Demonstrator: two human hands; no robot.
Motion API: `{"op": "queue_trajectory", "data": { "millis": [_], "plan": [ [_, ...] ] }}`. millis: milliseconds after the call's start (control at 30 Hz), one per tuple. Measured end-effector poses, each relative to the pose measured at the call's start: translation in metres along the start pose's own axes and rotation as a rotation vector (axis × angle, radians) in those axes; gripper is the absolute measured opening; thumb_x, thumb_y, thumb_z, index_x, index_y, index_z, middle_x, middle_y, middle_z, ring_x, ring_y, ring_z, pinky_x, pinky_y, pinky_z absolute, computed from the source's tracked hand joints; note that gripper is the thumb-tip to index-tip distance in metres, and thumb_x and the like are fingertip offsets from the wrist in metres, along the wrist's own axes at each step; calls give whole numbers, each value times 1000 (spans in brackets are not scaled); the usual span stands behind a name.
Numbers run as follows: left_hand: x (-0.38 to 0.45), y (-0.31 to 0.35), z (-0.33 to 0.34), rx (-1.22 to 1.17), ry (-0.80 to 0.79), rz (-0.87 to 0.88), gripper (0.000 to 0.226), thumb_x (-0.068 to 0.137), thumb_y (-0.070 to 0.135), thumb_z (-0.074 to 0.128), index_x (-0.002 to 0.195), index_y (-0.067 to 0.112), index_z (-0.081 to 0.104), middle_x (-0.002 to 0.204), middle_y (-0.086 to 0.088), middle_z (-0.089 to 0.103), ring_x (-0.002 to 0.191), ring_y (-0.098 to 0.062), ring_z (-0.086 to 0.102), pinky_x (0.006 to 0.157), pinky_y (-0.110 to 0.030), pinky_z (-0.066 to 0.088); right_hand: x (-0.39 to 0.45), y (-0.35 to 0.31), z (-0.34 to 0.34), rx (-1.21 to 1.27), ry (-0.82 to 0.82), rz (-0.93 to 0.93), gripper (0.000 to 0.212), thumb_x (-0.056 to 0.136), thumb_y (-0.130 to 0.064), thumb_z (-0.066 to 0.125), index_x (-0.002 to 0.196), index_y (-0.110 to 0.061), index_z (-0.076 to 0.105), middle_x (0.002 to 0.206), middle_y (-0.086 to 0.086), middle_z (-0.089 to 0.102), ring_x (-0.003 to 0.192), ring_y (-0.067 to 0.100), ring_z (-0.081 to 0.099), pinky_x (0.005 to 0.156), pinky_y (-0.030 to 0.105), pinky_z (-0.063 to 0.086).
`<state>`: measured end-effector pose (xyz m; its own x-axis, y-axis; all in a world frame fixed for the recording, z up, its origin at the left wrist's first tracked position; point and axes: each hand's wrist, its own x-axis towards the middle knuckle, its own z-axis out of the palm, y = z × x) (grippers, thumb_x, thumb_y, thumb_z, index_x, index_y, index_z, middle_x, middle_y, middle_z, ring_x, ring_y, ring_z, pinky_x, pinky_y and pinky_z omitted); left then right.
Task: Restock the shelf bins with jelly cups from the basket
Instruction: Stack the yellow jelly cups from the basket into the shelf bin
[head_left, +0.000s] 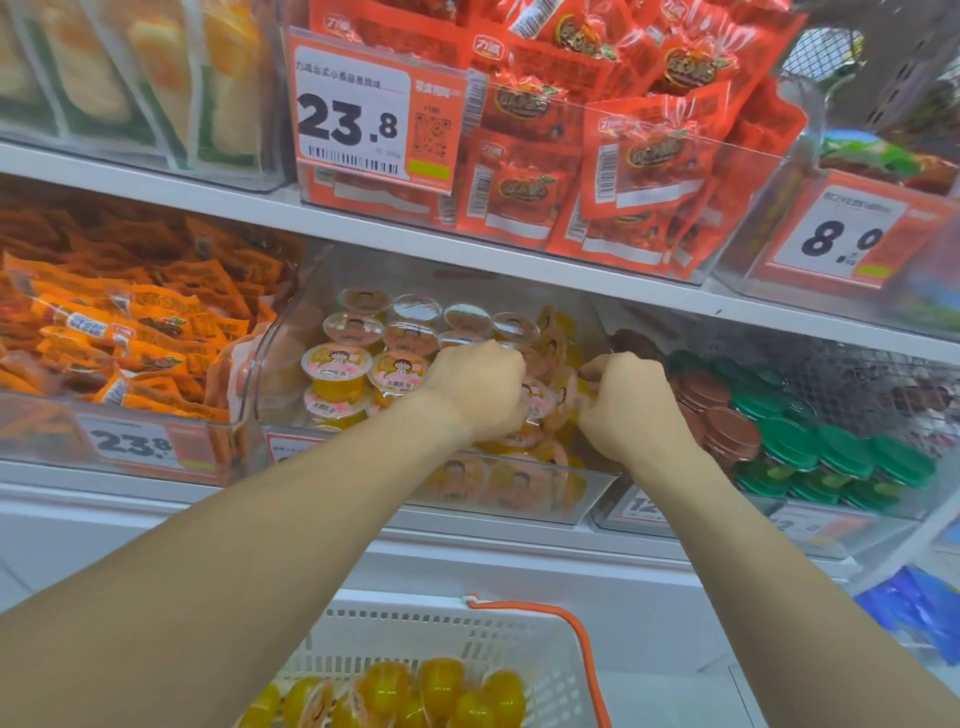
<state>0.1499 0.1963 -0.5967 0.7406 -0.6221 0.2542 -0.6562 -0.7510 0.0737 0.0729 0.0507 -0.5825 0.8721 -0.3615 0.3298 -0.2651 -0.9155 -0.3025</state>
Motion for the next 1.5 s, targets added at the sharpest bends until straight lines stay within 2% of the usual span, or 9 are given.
{"op": "queue_trajectory", "data": {
  "millis": [467, 600, 733, 1000, 1067, 1133, 1233, 1367, 1500],
  "plan": [
    [-23, -3, 11, -90, -6, -14, 18, 89, 30, 53, 80, 15, 58, 80, -7, 60, 82, -33, 62, 62, -31, 38, -8, -8, 19, -66, 119, -84, 18, 87, -1, 52, 97, -3, 66, 93, 17, 59, 82, 43, 59, 64, 33, 37],
    [-22, -5, 14, -112, 10, -17, 23, 90, 30, 52, 82, 13, 65, 76, -7, 61, 78, -33, 62, 62, -32, 42, -5, -5, 20, -125, 166, -159, 21, 85, 2, 55, 94, -7, 73, 89, 15, 67, 80, 40, 62, 67, 37, 45],
    [-23, -5, 14, -168, 45, -38, 26, 91, 33, 50, 88, 14, 69, 76, -4, 62, 78, -31, 64, 62, -32, 44, -3, -1, 23, -151, 159, -175, 21, 85, 4, 54, 86, -8, 71, 83, 13, 66, 74, 38, 61, 60, 31, 33],
    [-27, 5, -7, -793, 322, -327, 26, 89, 25, 57, 73, 9, 70, 62, -3, 65, 57, -16, 57, 60, -30, 48, -17, -13, -1, 138, 235, -198, 16, 95, -15, 56, 101, -13, 71, 93, 1, 63, 81, 19, 60, 78, 33, 49],
    [-26, 8, -15, -1205, 334, -506, 28, 87, 25, 62, 71, 3, 66, 64, -9, 57, 61, -19, 50, 63, -32, 43, -24, -20, -15, 374, 96, -112, 16, 98, -24, 56, 96, -14, 69, 79, -4, 69, 66, 7, 64, 68, 20, 51],
    [-29, 11, -23, -1674, 262, -629, 23, 86, 29, 67, 72, 10, 68, 72, -9, 61, 67, -23, 56, 68, -36, 48, -30, -26, -25, 741, -287, 92, 35, 102, -36, 52, 103, -5, 67, 78, 9, 73, 61, 17, 69, 58, 30, 58],
    [-33, 16, -25, -2010, 68, -465, 27, 88, 27, 65, 68, 8, 64, 68, -12, 61, 58, -27, 58, 58, -31, 49, -35, -26, -35, 1091, -770, 288, 46, 99, -44, 51, 104, -2, 68, 90, 20, 70, 71, 25, 70, 54, 32, 58],
    [-35, 28, -28, -1843, 74, -341, 28, 87, 30, 66, 91, 2, 65, 72, -9, 61, 60, -27, 59, 48, -27, 45, -36, -18, -44, 1384, -793, 359, 20, 92, -14, 61, 98, 3, 71, 85, 17, 69, 73, 19, 71, 60, 22, 59],
    [-30, 27, -24, -1505, 149, -424, 37, 83, 49, 65, 98, 15, 63, 99, -1, 70, 93, -23, 68, 77, -40, 55, -37, -8, -41, 1433, -575, 417, 10, 90, -6, 64, 97, 2, 62, 90, 16, 70, 74, 21, 73, 62, 23, 60]
  ]
}}
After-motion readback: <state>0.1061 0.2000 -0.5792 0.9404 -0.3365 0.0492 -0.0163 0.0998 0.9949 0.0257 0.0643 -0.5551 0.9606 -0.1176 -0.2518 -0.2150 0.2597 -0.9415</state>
